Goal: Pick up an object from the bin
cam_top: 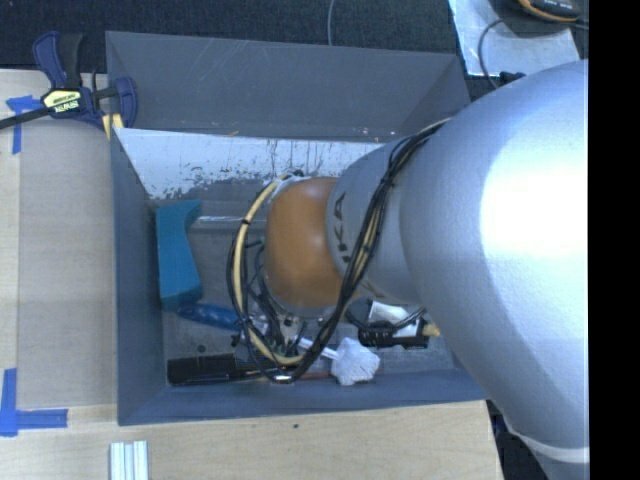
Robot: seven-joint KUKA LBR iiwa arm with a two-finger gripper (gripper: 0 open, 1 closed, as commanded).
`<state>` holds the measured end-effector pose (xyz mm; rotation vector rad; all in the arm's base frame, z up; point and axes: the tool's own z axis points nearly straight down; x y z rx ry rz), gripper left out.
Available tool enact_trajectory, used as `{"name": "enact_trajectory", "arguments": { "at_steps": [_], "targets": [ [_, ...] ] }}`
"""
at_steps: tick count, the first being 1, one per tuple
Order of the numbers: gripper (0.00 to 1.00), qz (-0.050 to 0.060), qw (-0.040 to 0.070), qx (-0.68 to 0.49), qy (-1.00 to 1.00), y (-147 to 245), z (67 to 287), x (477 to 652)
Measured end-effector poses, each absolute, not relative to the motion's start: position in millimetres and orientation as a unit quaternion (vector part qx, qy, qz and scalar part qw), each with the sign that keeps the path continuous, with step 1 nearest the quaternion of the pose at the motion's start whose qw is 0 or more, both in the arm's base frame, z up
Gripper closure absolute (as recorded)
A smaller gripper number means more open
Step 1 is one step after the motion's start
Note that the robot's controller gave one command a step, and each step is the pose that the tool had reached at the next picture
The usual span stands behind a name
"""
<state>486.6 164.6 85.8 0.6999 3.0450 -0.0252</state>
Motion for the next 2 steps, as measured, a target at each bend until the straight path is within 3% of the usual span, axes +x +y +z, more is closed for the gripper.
{"name": "enact_trajectory", "arguments": {
  "at_steps": [1,2],
  "targets": [
    [1.00,-0.008,0.008,0.206,0.979,166.4,104.0,494.1],
    [1.00,-0.006,0.011,0.221,0.975,160.6,106.3,492.2]
  ]
}}
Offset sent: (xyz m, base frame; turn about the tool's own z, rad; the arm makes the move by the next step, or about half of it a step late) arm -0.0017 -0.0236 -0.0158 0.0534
